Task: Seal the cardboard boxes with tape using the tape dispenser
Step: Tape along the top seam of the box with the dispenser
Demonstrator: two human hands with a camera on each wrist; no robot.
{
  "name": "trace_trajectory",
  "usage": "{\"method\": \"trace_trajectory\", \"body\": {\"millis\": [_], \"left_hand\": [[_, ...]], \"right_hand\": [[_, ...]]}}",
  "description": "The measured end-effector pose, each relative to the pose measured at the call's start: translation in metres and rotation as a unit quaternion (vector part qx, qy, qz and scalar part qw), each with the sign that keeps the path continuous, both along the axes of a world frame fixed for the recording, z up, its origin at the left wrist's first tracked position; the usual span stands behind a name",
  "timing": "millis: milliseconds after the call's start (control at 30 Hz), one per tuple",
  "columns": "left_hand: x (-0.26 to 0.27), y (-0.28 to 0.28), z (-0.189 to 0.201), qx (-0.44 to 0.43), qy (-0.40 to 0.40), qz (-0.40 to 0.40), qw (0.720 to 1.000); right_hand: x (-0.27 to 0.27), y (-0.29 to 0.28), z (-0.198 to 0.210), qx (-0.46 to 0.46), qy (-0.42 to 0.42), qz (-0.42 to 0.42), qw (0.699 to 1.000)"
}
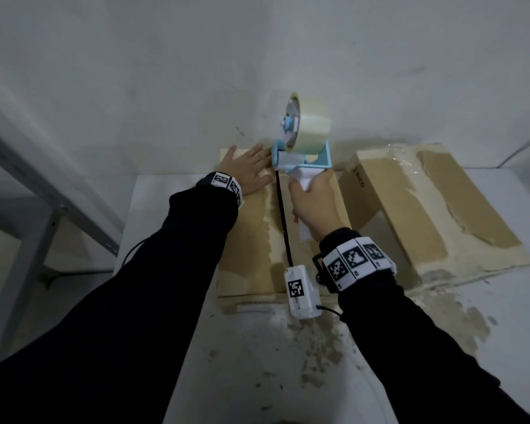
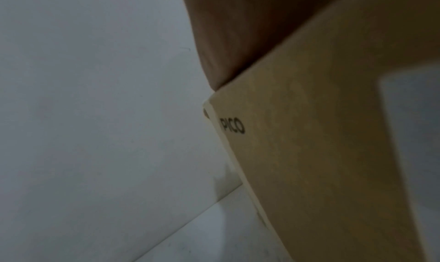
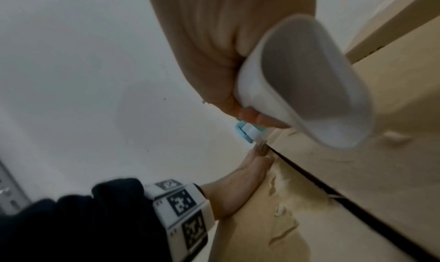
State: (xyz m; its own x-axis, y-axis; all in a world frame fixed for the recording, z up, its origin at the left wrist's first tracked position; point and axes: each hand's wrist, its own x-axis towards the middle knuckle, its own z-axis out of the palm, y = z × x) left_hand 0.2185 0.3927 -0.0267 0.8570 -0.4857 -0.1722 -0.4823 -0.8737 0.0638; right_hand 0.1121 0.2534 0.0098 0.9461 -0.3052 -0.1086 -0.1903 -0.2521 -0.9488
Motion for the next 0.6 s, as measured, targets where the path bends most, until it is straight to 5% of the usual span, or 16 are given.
{"method": "trace_trajectory", "body": {"millis": [467, 600], "left_hand": [[-0.029, -0.010, -0.013, -0.074, -0.095, 0.100, 0.988], [-0.029, -0.009, -0.012, -0.083, -0.106, 0.031, 0.990]], "right_hand": [[0.000, -0.011, 0.023, 0.067, 0.064, -0.038, 0.995], [0.000, -0.006, 0.023, 0.074, 0.060, -0.017, 0.995]]}}
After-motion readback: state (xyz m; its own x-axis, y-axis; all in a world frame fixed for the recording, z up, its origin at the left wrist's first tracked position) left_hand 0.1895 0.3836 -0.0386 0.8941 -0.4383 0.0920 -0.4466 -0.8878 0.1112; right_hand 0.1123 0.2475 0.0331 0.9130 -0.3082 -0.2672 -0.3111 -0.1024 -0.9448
